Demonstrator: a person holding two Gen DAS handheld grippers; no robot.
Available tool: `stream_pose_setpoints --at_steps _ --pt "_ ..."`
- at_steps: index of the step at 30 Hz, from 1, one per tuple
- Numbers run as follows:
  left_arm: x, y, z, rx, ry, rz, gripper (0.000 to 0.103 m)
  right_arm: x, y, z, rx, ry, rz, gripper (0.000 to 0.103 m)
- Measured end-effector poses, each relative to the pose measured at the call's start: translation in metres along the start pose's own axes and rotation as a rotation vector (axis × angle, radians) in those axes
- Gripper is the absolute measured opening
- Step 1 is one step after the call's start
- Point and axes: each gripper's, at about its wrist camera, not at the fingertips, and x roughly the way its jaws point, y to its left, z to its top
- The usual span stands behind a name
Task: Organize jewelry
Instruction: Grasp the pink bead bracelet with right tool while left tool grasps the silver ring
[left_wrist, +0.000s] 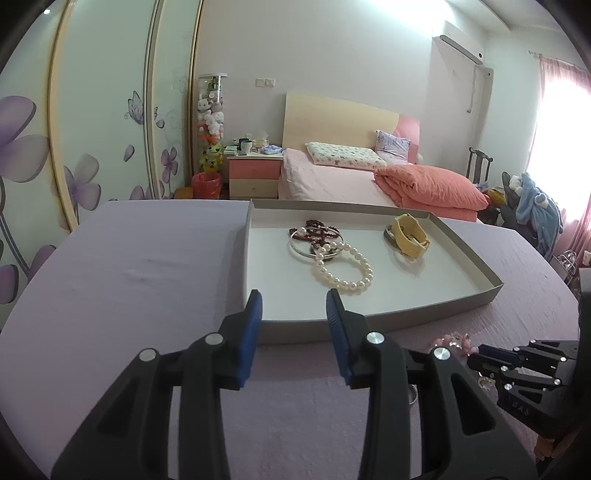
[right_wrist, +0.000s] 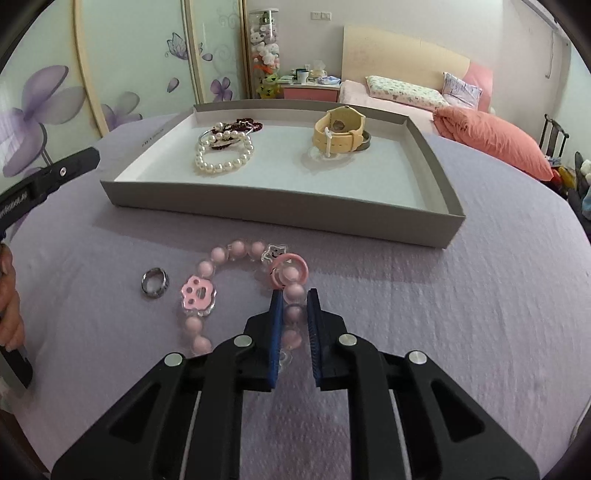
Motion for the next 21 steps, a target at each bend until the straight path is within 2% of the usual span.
stream_pose_setpoints --at_steps 8,13,18,21 --pt "0.0 -0.01 -0.005 0.018 0.014 -0.016 0.041 -0.02 -0.031 -0.025 0.062 0.0 -0.033 0.014" --pt "-0.004 -0.019 -0.013 0.029 0.039 -0.046 0.048 -0.029 -0.045 -0.038 0.104 0.0 -0.068 0.014" --pt "-0.006 -0.042 -0.028 0.077 0.098 -0.093 0.057 -0.034 -0.048 -0.045 0.123 -0.001 -0.069 0.014" --pt "-0.005 -0.058 -0.036 0.107 0.141 -0.122 0.057 -0.033 -0.049 -0.043 0.127 -0.001 -0.064 0.014"
